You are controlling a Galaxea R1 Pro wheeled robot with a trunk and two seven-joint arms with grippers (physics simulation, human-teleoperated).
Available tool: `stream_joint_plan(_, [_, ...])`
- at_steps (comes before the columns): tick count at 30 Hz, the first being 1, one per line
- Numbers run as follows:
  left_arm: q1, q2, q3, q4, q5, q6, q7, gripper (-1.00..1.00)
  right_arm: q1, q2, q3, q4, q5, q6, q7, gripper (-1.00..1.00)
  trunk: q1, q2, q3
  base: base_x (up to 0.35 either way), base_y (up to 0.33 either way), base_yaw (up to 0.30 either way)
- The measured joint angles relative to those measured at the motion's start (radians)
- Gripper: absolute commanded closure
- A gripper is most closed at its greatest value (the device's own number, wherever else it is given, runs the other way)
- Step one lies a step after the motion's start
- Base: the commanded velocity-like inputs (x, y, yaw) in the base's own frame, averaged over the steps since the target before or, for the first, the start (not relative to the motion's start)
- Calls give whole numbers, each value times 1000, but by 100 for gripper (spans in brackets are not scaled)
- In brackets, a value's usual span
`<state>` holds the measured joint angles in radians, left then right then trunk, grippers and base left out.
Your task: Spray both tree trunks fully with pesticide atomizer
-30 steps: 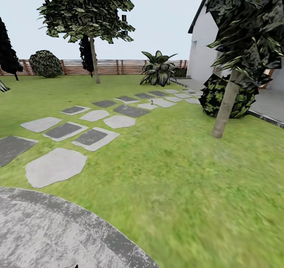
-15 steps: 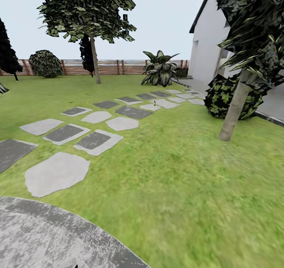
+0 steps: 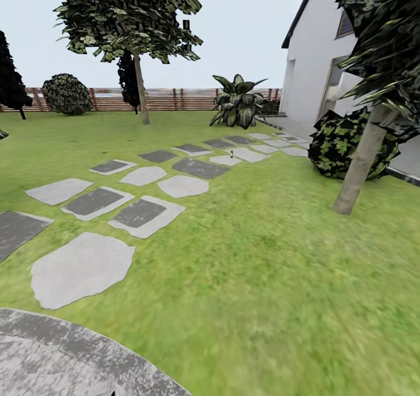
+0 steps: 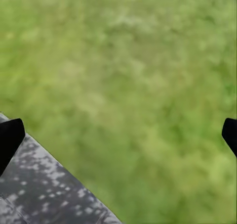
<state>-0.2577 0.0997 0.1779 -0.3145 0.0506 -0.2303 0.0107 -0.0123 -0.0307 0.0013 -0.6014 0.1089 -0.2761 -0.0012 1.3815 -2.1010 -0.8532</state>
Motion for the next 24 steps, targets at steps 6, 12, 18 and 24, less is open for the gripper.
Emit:
stream_joint_plan(6, [0, 0, 0, 0, 0, 0, 0, -100, 0, 0, 0, 1, 0, 0, -2, -100, 0, 0, 0, 313, 141, 0])
stream_joint_plan(12, [0, 0, 0, 0, 0, 0, 0, -100, 0, 0, 0, 2, 0, 0, -2, -100, 0, 0, 0, 331, 57, 0])
stream_joint_plan(18, [0, 0, 0, 0, 0, 0, 0, -100, 0, 0, 0, 2, 0, 0, -3, -100, 0, 0, 0, 337, 5, 0])
stream_joint_plan(24, [0, 0, 0, 0, 0, 0, 0, -100, 0, 0, 0, 2, 0, 0, -3, -100, 0, 0, 0, 337, 0, 0])
